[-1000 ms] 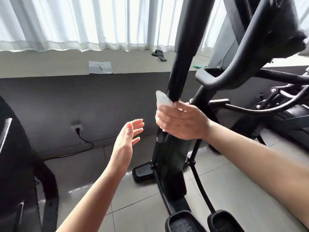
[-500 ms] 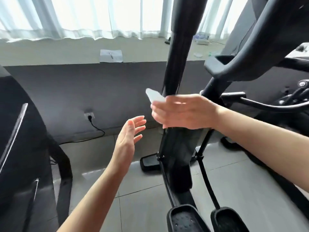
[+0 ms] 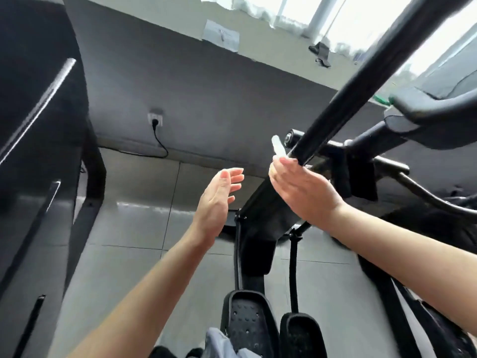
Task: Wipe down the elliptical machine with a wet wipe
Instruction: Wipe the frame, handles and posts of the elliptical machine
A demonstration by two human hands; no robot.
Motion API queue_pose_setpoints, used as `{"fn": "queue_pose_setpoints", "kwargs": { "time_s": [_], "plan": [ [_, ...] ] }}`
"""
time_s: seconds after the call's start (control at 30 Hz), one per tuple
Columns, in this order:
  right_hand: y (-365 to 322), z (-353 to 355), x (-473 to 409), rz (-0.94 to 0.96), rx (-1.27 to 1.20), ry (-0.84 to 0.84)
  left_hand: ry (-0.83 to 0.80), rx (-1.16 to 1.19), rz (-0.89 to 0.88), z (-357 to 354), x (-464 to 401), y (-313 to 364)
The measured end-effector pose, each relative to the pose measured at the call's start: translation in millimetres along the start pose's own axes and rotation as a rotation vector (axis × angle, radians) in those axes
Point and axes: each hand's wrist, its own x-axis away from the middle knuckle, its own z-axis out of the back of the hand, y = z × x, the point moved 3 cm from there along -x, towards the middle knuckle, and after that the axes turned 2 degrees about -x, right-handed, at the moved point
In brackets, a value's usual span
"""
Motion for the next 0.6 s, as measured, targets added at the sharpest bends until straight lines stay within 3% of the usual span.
{"fn": "queue_pose_setpoints", "kwargs": {
  "time_s": [0.07,0.13,0.2,0.3,0.4,0.5,0.6],
  "plan": [
    [-10.8,7.0,-7.6,0.051,0.017,-0.214,0.011,0.025,0.021,3.5,5.7,-10.2],
    [-1.0,11.8,-14.2,0.131,0.067,-0.263,0.013,0.034,0.023,7.6,6.5,-12.8],
    [28.3,20.0,-13.0,0.173,0.037,-0.215,-0.001,0.031,0.017,10.1,4.4,-13.8],
    [104.6,23.2,-4.8,0.026,-0.054,0.001,0.014,0.04,0.007,13.9,-1.5,-15.3],
    [140.9,22.7,-4.6,-0.085,-0.152,0.032,0.04,0.055,0.024,11.6,-4.6,-21.1],
    [87.7,23.1,-10.8,-0.034,-0.046,-0.079,0.037,0.05,0.026,10.9,-5.3,-26.9],
    [6.6,25.9,-13.3,0.201,0.036,-0.192,0.044,0.022,0.006,18.6,-2.4,-33.8]
  ]
}}
